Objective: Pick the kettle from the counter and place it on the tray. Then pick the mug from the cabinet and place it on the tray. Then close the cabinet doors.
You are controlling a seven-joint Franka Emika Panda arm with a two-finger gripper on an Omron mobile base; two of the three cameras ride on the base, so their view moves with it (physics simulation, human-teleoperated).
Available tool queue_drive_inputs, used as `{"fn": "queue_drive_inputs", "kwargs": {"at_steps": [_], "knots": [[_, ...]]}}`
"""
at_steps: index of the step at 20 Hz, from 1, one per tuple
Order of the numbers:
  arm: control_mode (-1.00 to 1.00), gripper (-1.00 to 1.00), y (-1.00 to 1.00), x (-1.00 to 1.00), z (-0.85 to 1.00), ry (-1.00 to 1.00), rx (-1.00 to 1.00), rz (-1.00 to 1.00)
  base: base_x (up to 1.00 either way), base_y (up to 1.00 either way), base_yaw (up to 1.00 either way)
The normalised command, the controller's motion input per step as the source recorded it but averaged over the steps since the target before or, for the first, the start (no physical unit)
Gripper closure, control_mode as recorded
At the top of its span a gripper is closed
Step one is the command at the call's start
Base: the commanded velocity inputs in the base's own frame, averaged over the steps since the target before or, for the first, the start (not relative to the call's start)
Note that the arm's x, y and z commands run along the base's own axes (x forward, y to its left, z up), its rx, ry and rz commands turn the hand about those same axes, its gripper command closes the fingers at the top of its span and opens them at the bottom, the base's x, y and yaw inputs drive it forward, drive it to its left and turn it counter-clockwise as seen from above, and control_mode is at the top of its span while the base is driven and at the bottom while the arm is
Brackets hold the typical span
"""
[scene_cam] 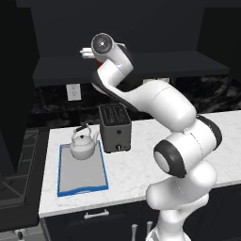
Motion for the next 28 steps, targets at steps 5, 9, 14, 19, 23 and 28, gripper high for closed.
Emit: {"fn": "queue_drive_inputs", "kwargs": {"at_steps": [5,9,14,19,23,28], "knots": [[-1.00,1.00,0.00,-0.17,0.00,-0.04,0.00,-0.01,0.00,0.00,0.00],[-1.00,1.00,0.01,-0.62,0.01,-0.07,0.05,0.01,0.00,0.00,0.00],[-1.00,1.00,0.03,-0.74,0.05,-0.02,0.06,0.04,0.00,0.00,0.00],[-1.00,1.00,0.00,-0.76,0.28,0.00,0.15,0.09,0.00,0.00,0.00],[-1.00,1.00,0.00,-0.79,0.30,0.04,0.16,0.17,0.00,0.00,0.00],[-1.00,1.00,0.00,-0.82,0.06,0.04,0.06,0.33,0.00,0.00,0.00]]}}
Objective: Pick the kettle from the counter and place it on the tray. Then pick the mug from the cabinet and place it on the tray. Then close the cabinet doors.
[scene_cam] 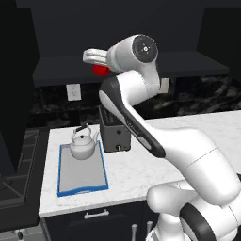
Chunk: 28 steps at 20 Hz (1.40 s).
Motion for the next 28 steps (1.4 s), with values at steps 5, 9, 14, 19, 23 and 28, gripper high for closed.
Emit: {"fn": "queue_drive_inputs", "kwargs": {"at_steps": [5,9,14,19,23,28], "knots": [[-1.00,1.00,-0.03,-0.82,0.00,0.02,0.00,0.54,0.00,0.00,0.00],[-1.00,1.00,-0.14,-0.78,0.00,0.00,0.00,0.77,0.00,0.00,0.00],[-1.00,1.00,-0.14,-0.73,-0.11,0.00,0.00,0.75,0.00,0.00,0.00],[-1.00,1.00,0.00,-0.46,-0.54,0.01,-0.16,0.18,0.00,0.00,0.00],[-1.00,1.00,-0.01,-0.32,-0.64,-0.04,-0.04,0.00,0.00,0.00,0.00],[-1.00,1.00,-0.04,-0.34,-0.61,-0.32,0.00,-0.05,0.00,0.00,0.00]]}}
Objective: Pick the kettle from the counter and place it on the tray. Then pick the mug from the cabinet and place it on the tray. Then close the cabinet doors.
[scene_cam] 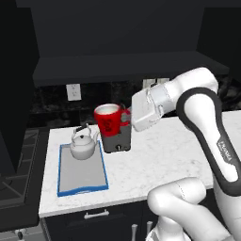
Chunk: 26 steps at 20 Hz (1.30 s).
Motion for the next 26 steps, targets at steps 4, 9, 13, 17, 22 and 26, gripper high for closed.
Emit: {"fn": "queue_drive_inputs", "kwargs": {"at_steps": [4,9,13,17,22,26], "knots": [[-1.00,1.00,-0.10,-0.38,-0.57,-0.31,0.00,-0.05,0.00,0.00,0.00],[-1.00,1.00,-0.34,-0.01,-0.70,-0.03,0.00,-0.02,0.00,0.00,0.00],[-1.00,1.00,-0.14,0.10,-0.56,0.03,0.01,-0.06,0.00,0.00,0.00],[-1.00,1.00,0.00,0.04,-0.54,0.00,0.00,-0.07,0.00,0.00,0.00],[-1.00,1.00,0.06,0.01,-0.68,-0.05,0.00,-0.12,0.00,0.00,0.00],[-1.00,1.00,0.04,0.14,-0.57,-0.02,0.09,-0.09,0.00,0.00,0.00]]}}
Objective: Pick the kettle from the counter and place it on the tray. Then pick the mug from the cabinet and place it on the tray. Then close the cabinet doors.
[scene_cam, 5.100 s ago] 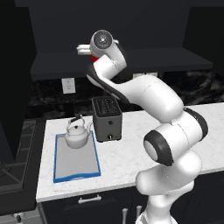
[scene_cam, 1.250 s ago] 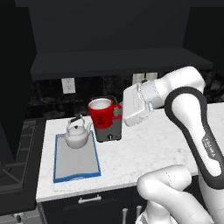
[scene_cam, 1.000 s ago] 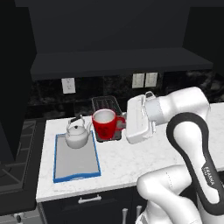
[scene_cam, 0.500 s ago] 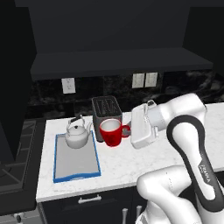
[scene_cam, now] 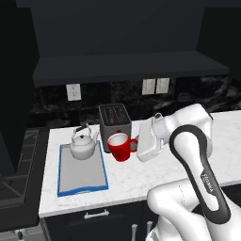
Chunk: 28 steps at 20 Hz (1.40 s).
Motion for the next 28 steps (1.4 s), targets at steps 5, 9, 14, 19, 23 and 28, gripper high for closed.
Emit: {"fn": "queue_drive_inputs", "kwargs": {"at_steps": [5,9,14,19,23,28], "knots": [[-1.00,1.00,0.25,0.00,-0.69,0.00,0.20,-0.02,0.00,0.00,0.00],[-1.00,1.00,0.27,0.00,-0.64,0.00,0.27,0.00,0.00,0.00,0.00],[-1.00,1.00,0.26,0.00,-0.65,0.00,0.19,-0.02,0.00,0.00,0.00],[-1.00,1.00,0.35,0.00,-0.57,0.00,0.02,-0.05,0.00,0.00,0.00],[-1.00,1.00,0.32,0.01,-0.42,0.00,0.00,-0.05,0.00,0.00,0.00],[-1.00,1.00,0.19,0.00,-0.38,0.00,0.00,-0.04,0.00,0.00,0.00]]}}
